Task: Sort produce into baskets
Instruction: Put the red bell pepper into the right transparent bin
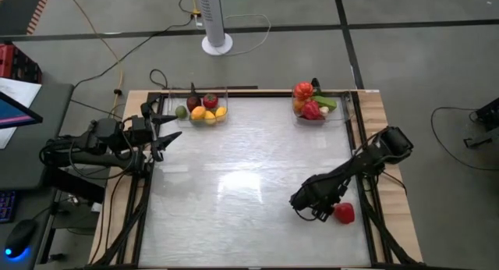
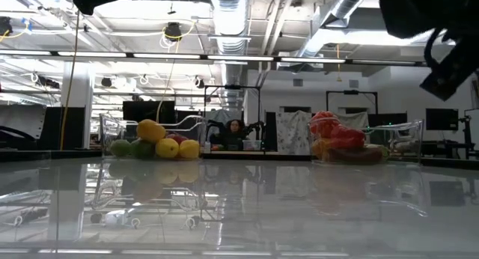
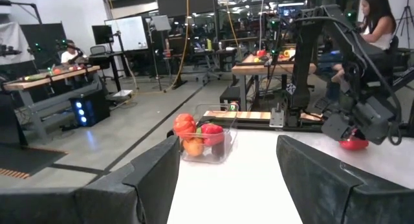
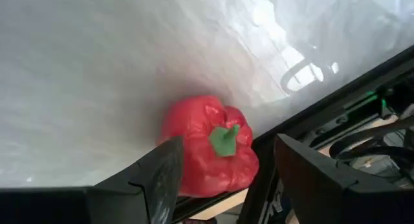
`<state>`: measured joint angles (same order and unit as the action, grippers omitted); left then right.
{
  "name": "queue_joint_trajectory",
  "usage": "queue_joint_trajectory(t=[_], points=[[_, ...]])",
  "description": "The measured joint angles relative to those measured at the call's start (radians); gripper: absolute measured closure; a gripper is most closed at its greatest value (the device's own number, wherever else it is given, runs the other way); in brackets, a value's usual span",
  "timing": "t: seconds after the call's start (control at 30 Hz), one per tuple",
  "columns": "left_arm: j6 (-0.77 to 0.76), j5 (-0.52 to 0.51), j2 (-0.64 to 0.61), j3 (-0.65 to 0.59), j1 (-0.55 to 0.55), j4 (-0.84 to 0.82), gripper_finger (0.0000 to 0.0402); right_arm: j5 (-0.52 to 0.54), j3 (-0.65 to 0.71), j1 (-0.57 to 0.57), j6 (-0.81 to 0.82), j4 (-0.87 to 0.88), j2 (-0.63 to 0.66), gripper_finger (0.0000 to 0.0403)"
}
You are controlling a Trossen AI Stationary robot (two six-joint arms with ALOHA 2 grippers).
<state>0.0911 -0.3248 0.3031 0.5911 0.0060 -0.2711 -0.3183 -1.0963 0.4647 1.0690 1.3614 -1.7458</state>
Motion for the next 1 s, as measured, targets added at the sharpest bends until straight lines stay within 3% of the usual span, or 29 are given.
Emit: queue_joint_trajectory(t=[0.23, 0.4, 0.7, 0.87, 1.0], points=[[-0.001, 0.0, 0.0, 0.0, 0.0, 0.0, 0.0157, -0.004, 0.038, -0.014, -0.019, -0.009, 0.0, 0.0161], [-0.001, 0.0, 0.0, 0.0, 0.0, 0.0, 0.0157, 0.026, 0.038, -0.016, 0.03, -0.018, 0.013, 0.0198], [-0.002, 0.0, 0.0, 0.0, 0.0, 0.0, 0.0157, 0.148, 0.068, 0.023, 0.243, -0.047, 0.219, 0.0267], [-0.002, 0.0, 0.0, 0.0, 0.0, 0.0, 0.0157, 0.16, 0.205, 0.071, 0.409, -0.224, 0.374, 0.0269], [-0.001, 0.0, 0.0, 0.0, 0.0, 0.0, 0.0157, 0.159, 0.288, 0.115, 0.507, -0.308, 0.428, 0.0239]])
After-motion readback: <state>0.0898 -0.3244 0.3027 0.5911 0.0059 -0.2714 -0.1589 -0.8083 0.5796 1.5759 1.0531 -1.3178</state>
